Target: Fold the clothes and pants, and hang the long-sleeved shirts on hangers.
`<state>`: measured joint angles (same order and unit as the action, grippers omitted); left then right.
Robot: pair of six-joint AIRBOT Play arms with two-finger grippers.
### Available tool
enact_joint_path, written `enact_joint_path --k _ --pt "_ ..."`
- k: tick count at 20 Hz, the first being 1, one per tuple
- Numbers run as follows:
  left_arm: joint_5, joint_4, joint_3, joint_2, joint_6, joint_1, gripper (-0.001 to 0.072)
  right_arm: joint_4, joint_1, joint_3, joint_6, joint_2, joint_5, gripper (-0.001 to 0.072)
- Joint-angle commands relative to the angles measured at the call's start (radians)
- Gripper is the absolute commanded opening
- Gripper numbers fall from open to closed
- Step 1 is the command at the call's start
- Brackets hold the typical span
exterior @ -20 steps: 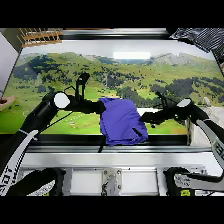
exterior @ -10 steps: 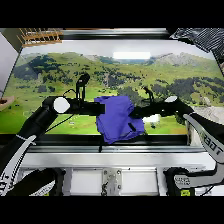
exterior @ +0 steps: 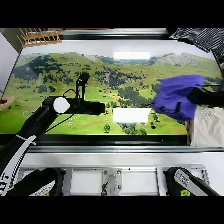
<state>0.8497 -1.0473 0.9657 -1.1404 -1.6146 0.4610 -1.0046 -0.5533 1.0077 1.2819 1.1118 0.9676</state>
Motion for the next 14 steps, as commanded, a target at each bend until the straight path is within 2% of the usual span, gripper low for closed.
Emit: enact_joint_path --k 1,4,8,14 --pt "-0.008 0.000 0.000 0.001 0.002 0.000 0.0012 -0.081 -0.242 0.003 0.066 -0.063 -0.055 0.0004" --pt "-0.009 -0.001 0.000 0.001 0.002 0.000 0.0012 -0.184 -0.330 -0.006 0.170 -0.084 -0.055 0.0004" --pt "-0.009 0.000 0.000 0.001 0.002 0.000 0.0012 -0.379 -0.338 -0.080 0.381 -0.155 -0.078 0.0004" --pt "-0.008 -0.001 0.000 0.001 0.002 0.000 0.0012 -0.438 -0.338 -0.268 0.515 -0.243 -0.057 0.0004"
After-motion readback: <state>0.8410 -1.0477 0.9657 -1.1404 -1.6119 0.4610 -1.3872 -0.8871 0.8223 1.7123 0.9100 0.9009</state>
